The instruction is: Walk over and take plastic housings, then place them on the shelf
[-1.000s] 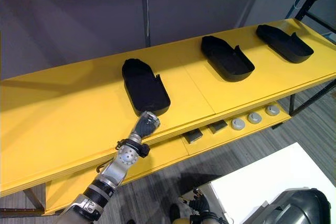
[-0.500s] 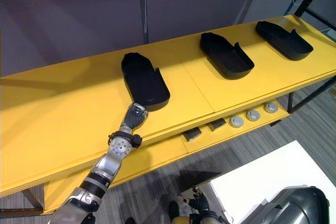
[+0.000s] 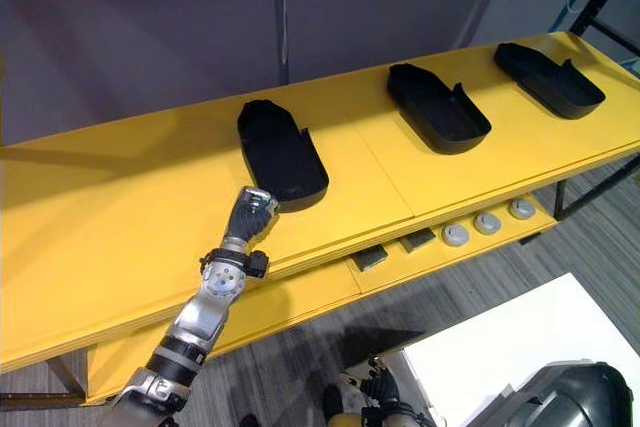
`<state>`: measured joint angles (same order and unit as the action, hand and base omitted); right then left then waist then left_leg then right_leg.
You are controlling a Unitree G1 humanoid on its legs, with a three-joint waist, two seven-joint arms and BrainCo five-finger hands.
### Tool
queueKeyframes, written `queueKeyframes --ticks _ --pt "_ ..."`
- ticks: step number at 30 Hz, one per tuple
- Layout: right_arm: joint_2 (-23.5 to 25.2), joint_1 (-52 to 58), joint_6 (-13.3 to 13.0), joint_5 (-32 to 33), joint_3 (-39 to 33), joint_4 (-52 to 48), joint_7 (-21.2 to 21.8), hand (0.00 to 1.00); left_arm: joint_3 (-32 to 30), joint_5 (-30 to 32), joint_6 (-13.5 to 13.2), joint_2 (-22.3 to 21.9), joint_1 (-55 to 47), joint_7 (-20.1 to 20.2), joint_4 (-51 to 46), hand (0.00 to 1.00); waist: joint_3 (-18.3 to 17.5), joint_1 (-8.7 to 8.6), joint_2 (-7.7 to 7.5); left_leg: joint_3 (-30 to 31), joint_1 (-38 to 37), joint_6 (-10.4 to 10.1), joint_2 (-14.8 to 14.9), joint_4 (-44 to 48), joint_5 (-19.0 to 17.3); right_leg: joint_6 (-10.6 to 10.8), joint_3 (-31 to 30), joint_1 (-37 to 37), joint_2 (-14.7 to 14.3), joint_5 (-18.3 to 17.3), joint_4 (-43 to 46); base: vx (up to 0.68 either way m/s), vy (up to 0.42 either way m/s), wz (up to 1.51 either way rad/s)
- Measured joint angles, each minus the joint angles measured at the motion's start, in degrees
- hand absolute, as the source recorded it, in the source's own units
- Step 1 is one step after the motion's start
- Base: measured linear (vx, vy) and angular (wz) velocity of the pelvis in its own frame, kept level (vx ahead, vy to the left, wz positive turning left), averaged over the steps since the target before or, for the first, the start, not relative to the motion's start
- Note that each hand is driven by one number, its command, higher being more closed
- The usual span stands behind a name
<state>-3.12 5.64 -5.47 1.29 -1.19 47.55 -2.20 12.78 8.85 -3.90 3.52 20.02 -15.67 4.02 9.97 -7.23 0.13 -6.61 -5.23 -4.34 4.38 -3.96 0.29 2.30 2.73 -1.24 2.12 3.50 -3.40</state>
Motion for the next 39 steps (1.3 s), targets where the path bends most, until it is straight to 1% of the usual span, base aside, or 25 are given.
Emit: queueKeyframes --ticks 1,2,3,5,7,9,11,12,13,14,16,19,20,21,22,23,25,26,27,28,30,31,34,36,39 --pt "0.0 0.0 0.0 0.0 0.0 0.01 0.0 0.0 -0.02 -0.04 -0.02 0.0 -0.01 0.0 -0.07 1.0 0.0 0.01 0.0 0.0 0.0 0.0 0.0 0.0 0.0 0.0 0.0 0.0 0.0 0.0 0.0 -0.03 0.011 0.1" --pt "-0.4 -0.06 0.0 0.0 0.04 0.47 0.01 0.0 -1.16 -0.97 -1.56 -0.01 -1.05 -0.31 -5.89 1.0 -0.02 0.59 0.08 0.33 -0.02 0.03 -0.01 0.23 -0.02 0.18 0.24 -0.17 0.13 -0.17 0.28 -0.03 0.012 0.14" --pt "-0.62 -0.06 0.0 0.0 0.1 0.51 0.02 0.0 -2.34 -1.0 -2.48 0.22 -2.01 -0.39 -9.73 1.0 -0.02 0.94 0.17 0.76 -0.01 0.04 -0.07 0.31 -0.02 0.24 0.81 -0.36 0.28 -0.45 0.58 -0.03 0.013 0.19" --pt "-0.87 -0.01 0.0 -0.01 0.16 0.85 0.03 0.0 -4.79 -1.94 -4.1 0.26 -4.24 -0.81 -16.0 1.0 -0.09 1.56 0.31 1.75 -0.07 0.05 -0.12 0.48 -0.02 0.19 1.53 -0.39 0.43 -1.41 2.01 -0.02 0.008 0.24" --pt "-1.15 0.0 0.0 -0.08 0.23 1.2 0.05 0.0 -7.4 -2.05 -5.2 0.58 -6.26 -1.88 -19.75 1.0 -0.17 2.14 0.42 2.32 -0.06 0.06 -0.19 0.59 -0.02 0.25 2.2 -0.42 0.5 -1.89 2.66 0.0 0.003 0.21" --pt "-1.42 0.07 0.0 -0.1 0.48 1.69 0.06 0.0 -14.13 -2.1 -6.68 0.91 -11.01 -3.21 -24.26 1.0 -0.33 3.32 0.59 3.29 -0.04 0.08 -0.35 0.78 0.0 -0.01 3.0 -0.67 0.53 -2.45 3.23 0.02 0.007 0.2" --pt "-1.59 0.14 -0.01 -0.11 0.91 1.97 0.07 0.0 -20.44 -3.12 -7.14 0.84 -16.03 -5.05 -26.98 1.0 -0.41 3.95 0.64 3.9 -0.02 0.07 -0.33 0.9 0.0 0.02 3.76 -0.68 0.53 -3.12 4.0 0.03 -0.004 0.22" --pt "-1.59 0.31 -0.02 -0.18 0.88 2.32 0.07 0.0 -24.31 -3.41 -7.23 0.54 -19.16 -6.03 -27.73 1.0 -0.65 4.58 0.58 4.81 0.06 0.07 -0.35 0.99 0.0 -0.06 4.58 -0.78 0.6 -3.67 4.54 0.03 -0.011 0.27" --pt "-1.6 0.45 -0.02 -0.28 0.81 2.59 0.07 0.0 -25.72 -3.85 -7.28 0.38 -20.5 -6.67 -27.87 1.0 -0.81 5.02 0.53 5.11 0.05 0.07 -0.35 1.03 0.0 -0.12 4.85 -0.77 0.63 -4.01 4.94 0.03 -0.008 0.3" --pt "-1.58 0.81 -0.01 -0.66 0.69 2.72 0.06 0.0 -28.14 -4.74 -7.32 -0.04 -22.8 -7.49 -28.03 1.0 -1.28 5.88 0.52 5.64 0.06 0.07 -0.35 1.07 -0.01 -0.13 5.52 -0.84 0.78 -4.37 5.3 0.05 -0.002 0.29" --pt "-1.33 1.58 -0.01 -1.7 0.65 2.66 0.04 0.0 -34.26 -6.85 -7.41 -2.51 -30.51 -8.97 -29.5 1.0 -2.27 7.24 0.44 6.92 0.02 0.07 -0.38 1.1 0.0 -0.11 6.89 -0.87 1.28 -5.67 6.69 0.06 0.006 0.35" --pt "-0.72 2.79 0.05 -2.67 0.65 1.57 0.03 0.0 -39.33 -9.87 -7.32 -6.93 -38.97 -9.37 -29.24 1.0 -3.61 8.97 0.25 7.97 0.07 0.11 -0.41 1.32 -0.2 0.16 8.22 -1.49 1.75 -6.52 7.38 0.04 0.008 0.24" --pt "-0.4 3.28 0.06 -2.79 0.68 0.69 0.03 0.0 -39.77 -10.06 -7.19 -7.27 -40.5 -9.48 -28.8 1.0 -3.71 9.15 0.16 8.37 0.06 0.14 -0.47 1.48 -0.31 0.24 8.75 -1.83 1.89 -6.69 7.37 0.01 0.01 0.24" --pt "-0.03 3.6 0.08 -3.0 0.92 -0.1 0.03 0.0 -40.59 -10.92 -6.97 -8.09 -43.04 -9.18 -27.26 1.0 -4.18 9.77 -0.07 8.58 0.07 0.29 -0.51 1.86 -0.6 0.2 9.1 -1.93 2.05 -7.08 7.83 0.0 0.012 0.15" --pt "0.46 3.61 0.3 -3.4 1.37 -0.44 0.04 0.0 -41.88 -11.36 -6.53 -8.91 -44.92 -9.13 -24.43 0.0 -4.52 9.94 -0.25 8.57 0.07 0.48 -0.52 2.41 -1.07 0.13 9.24 -1.97 2.15 -7.4 8.34 0.0 0.014 0.06" --pt "0.86 3.64 0.42 -3.66 1.43 -1.07 0.05 0.0 -42.46 -11.65 -6.25 -9.38 -45.59 -9.11 -22.56 0.0 -4.78 10.01 -0.3 8.56 0.13 0.55 -0.52 2.62 -1.31 0.15 9.26 -1.96 2.17 -7.49 8.49 0.0 0.0 0.0" --pt "2.1 4.08 0.62 -3.91 2.54 -2.99 0.07 0.0 -43.87 -12.1 -4.15 -10.2 -47.1 -8.98 -14.19 0.0 -5.89 10.15 -0.71 8.57 0.51 0.45 -0.56 3.45 -1.67 0.23 9.45 -1.86 2.28 -7.66 8.77 0.0 0.0 0.0" --pt "2.41 4.2 0.72 -3.91 2.58 -3.37 0.04 0.0 -43.83 -12.12 -3.57 -10.27 -47.15 -8.96 -11.96 0.0 -6.1 10.24 -0.85 8.55 0.63 0.45 -0.58 3.53 -1.79 0.26 9.61 -1.8 2.3 -7.71 8.82 0.0 0.0 0.0" --pt "2.66 4.2 0.88 -3.92 3.27 -4.03 0.04 0.0 -43.65 -12.21 -2.94 -10.23 -47.07 -8.75 -6.96 0.0 -6.37 10.3 -1.11 8.5 0.86 0.56 -0.61 3.73 -2.2 0.3 9.71 -1.68 2.39 -7.77 9.0 0.0 0.0 0.0" --pt "2.73 4.16 0.88 -3.93 3.68 -4.26 0.05 0.0 -43.53 -12.25 -2.5 -10.17 -46.96 -8.55 -4.22 0.0 -6.5 10.29 -1.22 8.44 0.86 0.63 -0.64 3.81 -2.25 0.3 9.7 -1.69 2.44 -7.78 9.03 0.0 0.0 0.0" --pt "3.32 4.06 1.09 -3.91 3.67 -4.6 0.01 0.0 -42.22 -14.67 -0.94 -9.79 -46.28 -5.52 7.23 0.0 -7.09 10.2 -1.55 8.18 0.88 1.17 -0.79 4.11 -2.49 0.39 9.66 -1.79 2.65 -7.85 9.06 0.01 0.016 -0.01" --pt "3.42 4.12 1.2 -3.9 3.66 -4.83 -0.01 0.0 -41.88 -14.71 -0.48 -9.63 -45.94 -4.5 10.28 0.0 -7.16 10.19 -1.56 8.17 0.87 0.95 -0.86 4.2 -2.34 0.4 9.68 -1.84 2.75 -7.86 9.05 0.02 0.031 0.0" --pt "3.7 4.36 1.85 -3.87 3.41 -6.38 -0.01 0.0 -38.06 -14.88 1.42 -8.43 -43.27 -0.53 23.73 0.0 -7.54 10.15 -1.77 7.62 0.77 0.93 -1.06 4.08 -2.3 0.51 9.26 -1.74 3.02 -7.91 9.0 0.03 0.037 -0.04" --pt "3.79 4.49 1.85 -3.85 3.02 -6.36 -0.03 0.0 -35.81 -14.64 1.74 -7.78 -41.99 1.34 27.22 0.0 -7.77 10.03 -1.91 7.14 0.61 0.91 -1.04 3.82 -2.31 0.52 8.84 -1.65 3.01 -7.9 8.89 0.02 0.031 -0.1" --pt "3.97 4.83 1.86 -3.82 1.12 -5.75 -0.45 0.0 -32.91 -14.15 1.68 -7.21 -40.04 3.67 30.12 0.0 -7.84 9.51 -1.61 6.61 -0.02 0.7 -1.01 3.07 -2.28 0.53 8.34 -1.72 2.92 -7.89 8.67 0.01 0.016 -0.11"
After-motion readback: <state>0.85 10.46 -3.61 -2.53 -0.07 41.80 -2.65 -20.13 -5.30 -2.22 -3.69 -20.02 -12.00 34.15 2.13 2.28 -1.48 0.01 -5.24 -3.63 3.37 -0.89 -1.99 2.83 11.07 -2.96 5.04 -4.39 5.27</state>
